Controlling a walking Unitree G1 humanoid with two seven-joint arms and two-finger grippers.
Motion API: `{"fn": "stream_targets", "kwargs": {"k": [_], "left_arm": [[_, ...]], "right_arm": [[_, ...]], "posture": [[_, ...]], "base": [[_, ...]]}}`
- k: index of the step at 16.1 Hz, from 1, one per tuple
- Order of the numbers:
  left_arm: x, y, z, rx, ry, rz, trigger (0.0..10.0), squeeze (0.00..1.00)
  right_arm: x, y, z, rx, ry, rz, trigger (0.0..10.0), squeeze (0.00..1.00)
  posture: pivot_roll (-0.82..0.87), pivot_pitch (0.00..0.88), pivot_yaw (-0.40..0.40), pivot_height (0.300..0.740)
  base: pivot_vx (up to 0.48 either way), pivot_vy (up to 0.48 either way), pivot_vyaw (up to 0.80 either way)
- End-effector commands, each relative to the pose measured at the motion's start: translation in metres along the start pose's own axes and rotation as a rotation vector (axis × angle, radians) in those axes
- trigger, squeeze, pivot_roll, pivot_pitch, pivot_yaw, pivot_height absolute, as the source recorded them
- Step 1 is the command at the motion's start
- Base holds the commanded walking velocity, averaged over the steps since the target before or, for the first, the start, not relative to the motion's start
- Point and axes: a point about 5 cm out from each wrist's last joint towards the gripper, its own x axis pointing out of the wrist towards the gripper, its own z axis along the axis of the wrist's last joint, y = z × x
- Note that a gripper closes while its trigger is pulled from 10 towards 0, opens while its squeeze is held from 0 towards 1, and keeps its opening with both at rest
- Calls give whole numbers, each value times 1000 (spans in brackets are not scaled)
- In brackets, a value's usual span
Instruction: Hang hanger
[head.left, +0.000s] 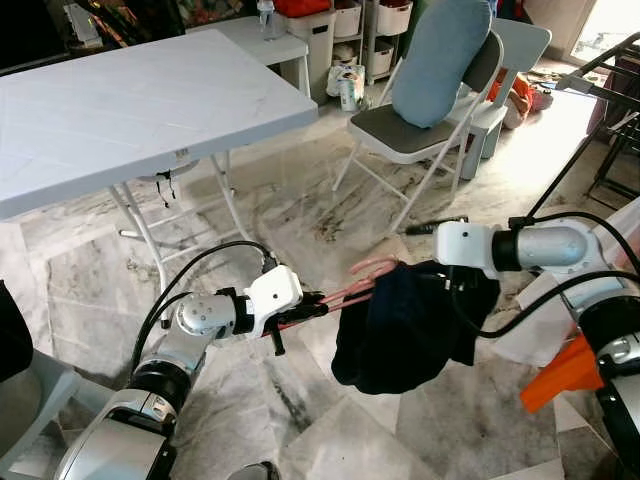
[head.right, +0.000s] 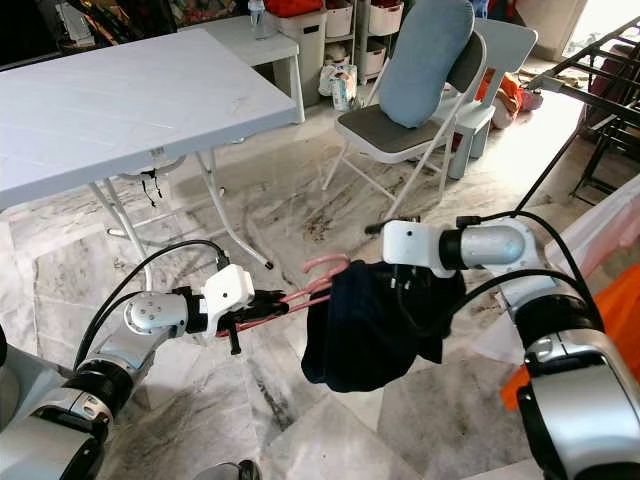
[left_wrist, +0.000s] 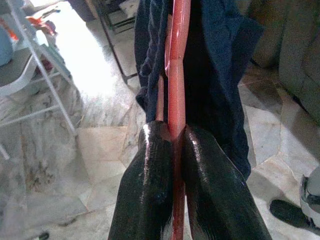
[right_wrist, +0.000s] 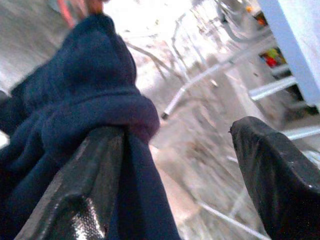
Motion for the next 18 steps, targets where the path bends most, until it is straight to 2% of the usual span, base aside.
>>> {"fn": "stream_targets", "kwargs": {"k": [1,3,6,9,11,13,14,15,16,18], "left_arm": [[0,4,6,6,-35,33,0,0],[0,4,5,-50,-65,68,0,0],[-3,8,2,-172,-119,182,0,0],[-1,8,4,-193,-148,231,0,0],[4,5,6,-214,-171,252,0,0],[7,2,8,-237,-197,264,0,0],[10,1,11,-265,-221,274,0,0],[12,0,13,-279,-234,278,0,0],[14,-1,14,-283,-235,280,0,0],[14,-1,14,-283,-231,288,0,0]], "right_arm": [[-1,-8,3,-46,22,-36,10000,1000],[-2,-9,0,-62,44,-55,10000,1000],[-1,-4,-5,-56,57,-65,10000,1000],[-2,-1,-12,-49,101,-112,10000,1000],[-7,-16,-19,33,158,-348,10000,973],[-9,-19,-24,143,152,-491,10000,0],[-6,-12,-32,304,135,-559,10000,0],[3,3,-37,412,120,-554,10000,0],[10,16,-39,464,92,-528,10000,0],[21,37,-45,555,125,-557,10000,0]], "posture": [[-153,0,17,740],[-154,0,18,740],[-154,0,21,740],[-150,0,19,740],[-152,0,25,740],[-153,0,31,740],[-153,0,33,740],[-152,0,37,740],[-149,0,41,740],[-152,0,50,740]], "base": [[0,0,0],[0,0,0],[0,0,0],[0,0,0],[0,0,0],[0,0,0],[0,0,0],[0,0,0],[0,0,0],[0,0,0]]}}
